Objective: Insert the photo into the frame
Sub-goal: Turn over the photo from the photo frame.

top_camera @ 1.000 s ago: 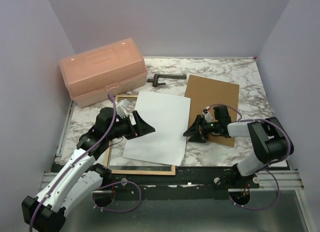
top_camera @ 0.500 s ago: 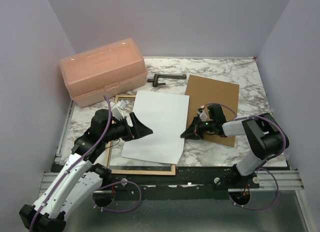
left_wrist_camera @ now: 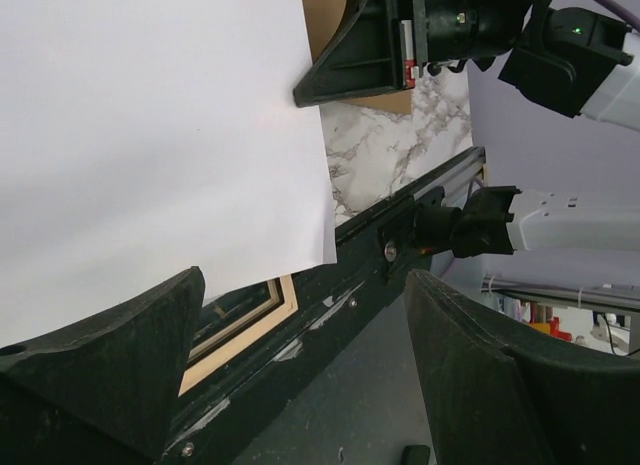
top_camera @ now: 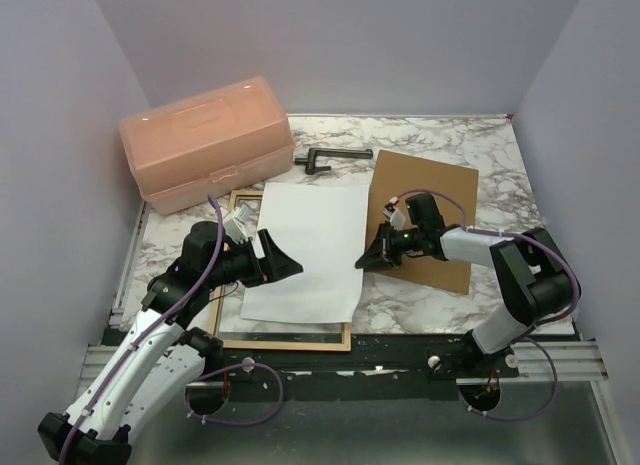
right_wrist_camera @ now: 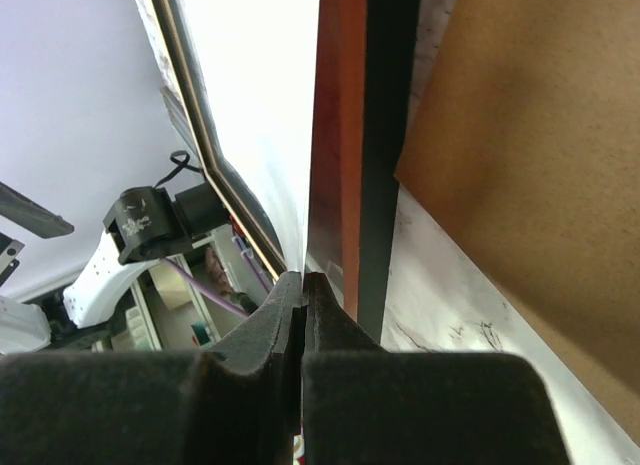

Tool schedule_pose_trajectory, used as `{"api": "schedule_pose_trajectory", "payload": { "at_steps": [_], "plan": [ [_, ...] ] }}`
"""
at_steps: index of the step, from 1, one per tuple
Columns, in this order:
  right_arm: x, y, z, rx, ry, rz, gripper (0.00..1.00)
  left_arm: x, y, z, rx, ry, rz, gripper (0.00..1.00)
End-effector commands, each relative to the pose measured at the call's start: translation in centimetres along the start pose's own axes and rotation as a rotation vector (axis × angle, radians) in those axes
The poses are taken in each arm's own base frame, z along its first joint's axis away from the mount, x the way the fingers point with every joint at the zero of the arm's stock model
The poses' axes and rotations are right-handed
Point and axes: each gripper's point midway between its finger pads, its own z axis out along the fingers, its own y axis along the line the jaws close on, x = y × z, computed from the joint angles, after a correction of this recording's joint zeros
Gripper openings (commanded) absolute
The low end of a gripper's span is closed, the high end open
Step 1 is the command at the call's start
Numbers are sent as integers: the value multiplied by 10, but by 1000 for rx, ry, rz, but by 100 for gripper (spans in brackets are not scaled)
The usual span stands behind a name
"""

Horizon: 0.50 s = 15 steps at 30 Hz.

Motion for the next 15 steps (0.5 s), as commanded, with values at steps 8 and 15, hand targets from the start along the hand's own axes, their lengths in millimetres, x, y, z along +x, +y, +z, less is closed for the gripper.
{"api": "schedule_pose_trajectory", "payload": {
  "at_steps": [8,15],
  "plan": [
    [11,12,9,36,68,-48,1,-5,5,-1,-34,-21,2,83],
    [16,23,26,34,82,-59,1,-5,7,-2,-43,-26,-4,83]
  ]
}}
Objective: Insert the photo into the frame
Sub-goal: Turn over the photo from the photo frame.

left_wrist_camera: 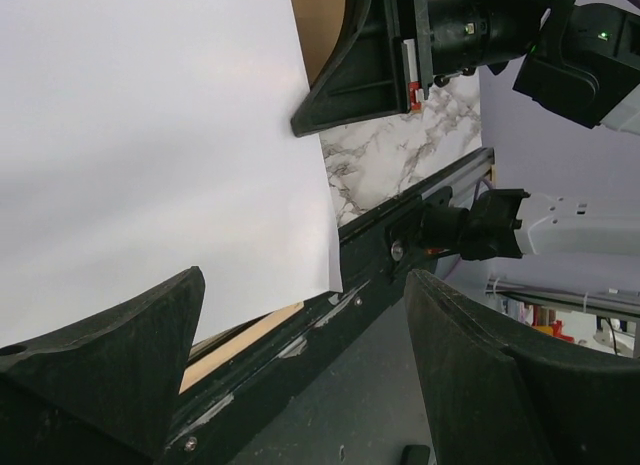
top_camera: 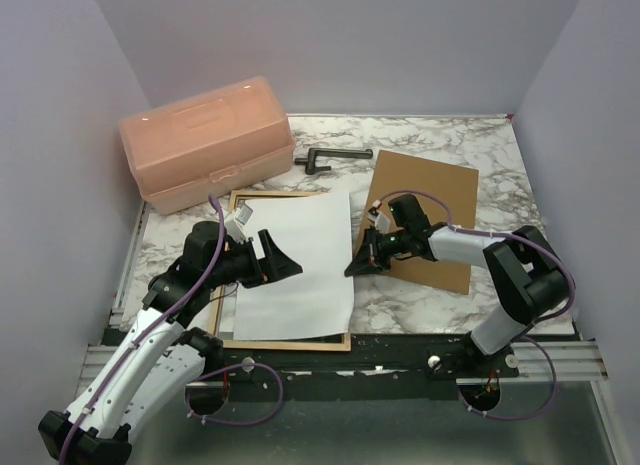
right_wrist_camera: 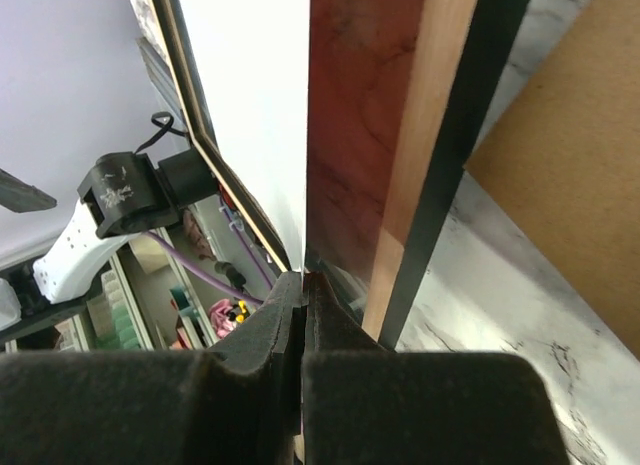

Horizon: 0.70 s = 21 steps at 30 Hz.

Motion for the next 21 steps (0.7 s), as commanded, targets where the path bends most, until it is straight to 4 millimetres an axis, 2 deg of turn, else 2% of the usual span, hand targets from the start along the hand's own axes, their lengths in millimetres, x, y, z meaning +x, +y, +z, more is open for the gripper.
{"api": "schedule_pose_trajectory", "payload": {
  "at_steps": [1,12,15,18,19,21],
  "plan": [
    [-7,8,11,5,-22,3,1,-7,0,-3,-12,-36,8,83],
    [-10,14,39,-19,-44,28,1,-9,-1,-8,-22,-52,15,83],
    [-6,8,49,-5,-37,39,1,-7,0,-7,-21,-48,8,83],
    [-5,3,51,25,-39,30,1,-8,0,-7,-22,-49,9,83],
    [-5,1,50,43,-46,25,2,-7,1,-7,-26,-47,8,83],
    [-8,-1,47,81,-66,1,16,-7,2,-6,-29,-45,7,83]
  ]
}}
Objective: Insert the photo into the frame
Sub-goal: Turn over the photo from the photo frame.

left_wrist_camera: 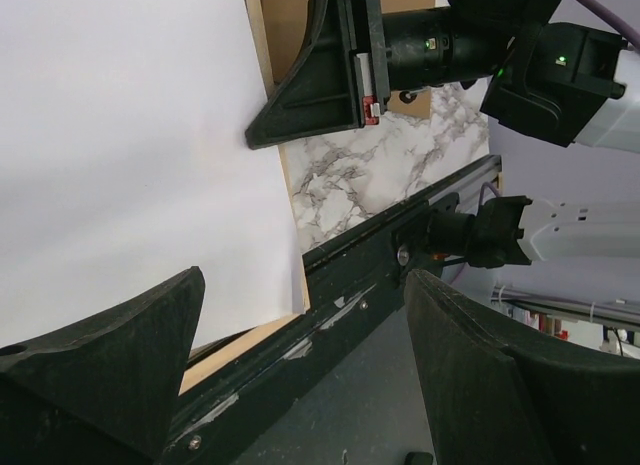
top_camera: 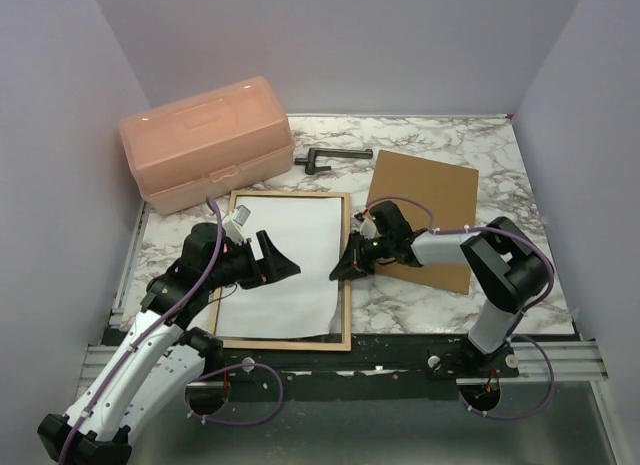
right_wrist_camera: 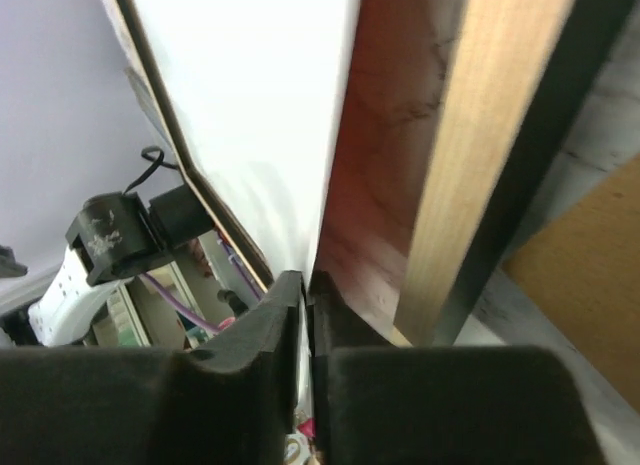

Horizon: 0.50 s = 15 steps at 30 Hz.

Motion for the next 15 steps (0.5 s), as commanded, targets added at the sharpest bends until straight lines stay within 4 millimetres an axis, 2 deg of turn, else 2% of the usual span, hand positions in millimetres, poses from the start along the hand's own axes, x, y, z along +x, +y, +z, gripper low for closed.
{"api": "schedule_pose_trajectory", "payload": {
  "at_steps": [1,4,6,10,15],
  "plan": [
    [-10,-9,0,96,-70,-44,24,-7,-2,-3,-7,-28,11,83],
    [-18,-8,-8,153,-111,-89,53,-6,1,-2,-17,-26,10,83],
    [-19,-10,-14,203,-124,-105,68,-6,3,-1,-29,-23,8,83],
    [-27,-10,-24,273,-161,-150,81,-8,10,-1,-75,-24,11,84],
    [-29,-12,-35,333,-185,-182,88,-9,15,3,-109,-6,13,84]
  ]
}}
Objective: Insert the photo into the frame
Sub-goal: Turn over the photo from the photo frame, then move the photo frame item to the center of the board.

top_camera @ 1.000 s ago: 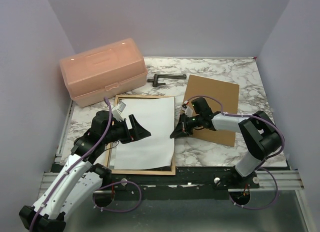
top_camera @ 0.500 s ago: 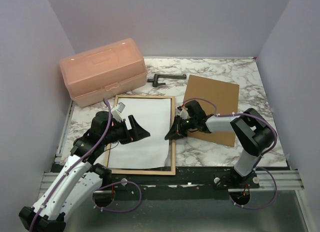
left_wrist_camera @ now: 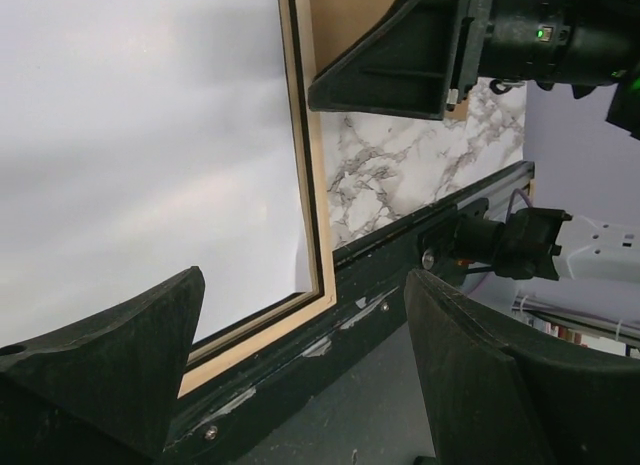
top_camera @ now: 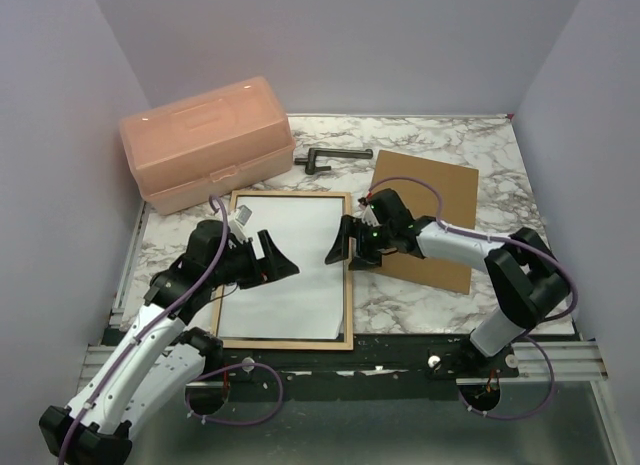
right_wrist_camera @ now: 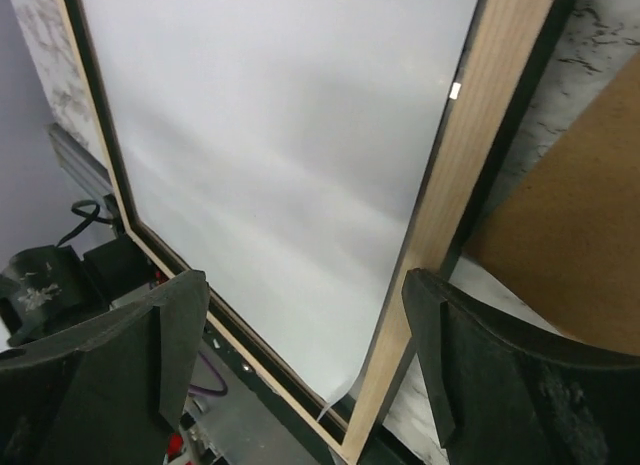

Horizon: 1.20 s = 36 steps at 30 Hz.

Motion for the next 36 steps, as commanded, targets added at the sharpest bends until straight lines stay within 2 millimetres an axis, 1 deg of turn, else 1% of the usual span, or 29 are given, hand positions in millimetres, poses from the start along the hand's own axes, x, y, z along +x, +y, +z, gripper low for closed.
{"api": "schedule_pose_trajectory", "payload": {
  "at_steps": [1,3,7,10,13,17,19,21,24,27,30,33,34,36],
  "plan": [
    [0,-21,-12,143,-25,-50,89,-10,2,0,-42,-15,22,84],
    [1,-23,-17,165,-30,-59,89,-11,1,3,-41,-6,23,84],
    [5,-23,-25,170,-28,-81,88,-15,-8,12,-5,13,18,84],
    [8,-31,-30,201,-39,-74,87,-20,-19,22,36,27,18,84],
    [15,-37,-31,210,-28,-64,87,-23,-30,36,52,57,26,84],
    [33,-48,-29,201,35,-33,87,-22,-58,58,114,136,47,84],
    [37,-54,-30,190,44,-10,88,-21,-72,71,125,169,68,84],
    [36,-61,-34,183,40,15,88,-19,-85,87,132,208,82,85],
    [27,-75,-47,153,20,82,88,-16,-104,113,143,278,99,85],
    [14,-98,-67,134,-21,184,88,-10,-116,142,134,339,96,85],
    [5,-123,-86,172,-64,247,88,-11,-130,165,134,369,100,85],
    [-6,-142,-107,214,-131,295,88,-17,-134,186,97,374,95,85],
    [-10,-145,-113,221,-154,310,88,-20,-132,192,78,369,99,85],
    [-19,-143,-124,225,-203,307,88,-29,-132,203,41,351,112,85]
  ]
}}
